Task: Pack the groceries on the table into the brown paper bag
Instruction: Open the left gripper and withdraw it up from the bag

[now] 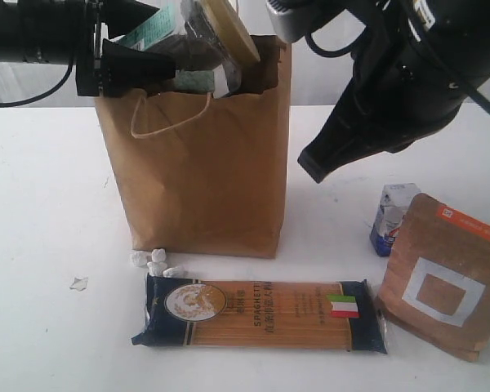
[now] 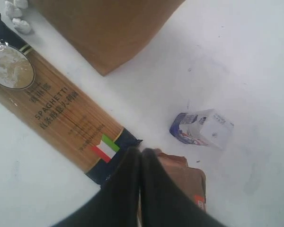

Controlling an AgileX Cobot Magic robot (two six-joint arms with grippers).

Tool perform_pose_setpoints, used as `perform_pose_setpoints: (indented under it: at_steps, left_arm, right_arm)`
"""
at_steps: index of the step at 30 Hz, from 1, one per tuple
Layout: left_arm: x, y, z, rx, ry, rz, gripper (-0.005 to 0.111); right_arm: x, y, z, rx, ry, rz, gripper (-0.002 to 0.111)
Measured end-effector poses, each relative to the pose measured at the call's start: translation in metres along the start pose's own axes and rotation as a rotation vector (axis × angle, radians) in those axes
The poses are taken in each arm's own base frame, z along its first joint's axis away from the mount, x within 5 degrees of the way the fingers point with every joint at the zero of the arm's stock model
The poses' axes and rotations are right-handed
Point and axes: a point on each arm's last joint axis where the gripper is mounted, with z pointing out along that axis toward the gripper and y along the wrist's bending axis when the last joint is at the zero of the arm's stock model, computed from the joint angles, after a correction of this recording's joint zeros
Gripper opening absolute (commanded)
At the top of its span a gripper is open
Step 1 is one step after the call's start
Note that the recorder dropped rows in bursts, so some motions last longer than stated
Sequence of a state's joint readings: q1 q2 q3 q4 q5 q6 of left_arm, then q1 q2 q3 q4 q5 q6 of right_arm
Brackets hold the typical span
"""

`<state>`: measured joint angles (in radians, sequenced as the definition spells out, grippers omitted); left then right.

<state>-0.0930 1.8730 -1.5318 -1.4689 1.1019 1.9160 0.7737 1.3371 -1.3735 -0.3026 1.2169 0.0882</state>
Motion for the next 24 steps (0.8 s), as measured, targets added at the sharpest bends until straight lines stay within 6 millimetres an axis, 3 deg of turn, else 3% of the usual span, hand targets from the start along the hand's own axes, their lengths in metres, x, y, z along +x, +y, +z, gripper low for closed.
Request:
perform_pose_setpoints:
  at_steps: [5,24]
  left_arm:
    - [0.0006,0.0012,0.0,-0.013,0.006,0.013,0.106]
    - [-0.0013,0.003,-0.0001,-0.029,-0.006,0.021,0.105]
  right_arm:
    - [0.0,0.0002,0.0,-0.002,0.0,0.001,0.0]
    - [-0.0002,0.0016,0.0,-0.018,-0.002,0.006,0.0]
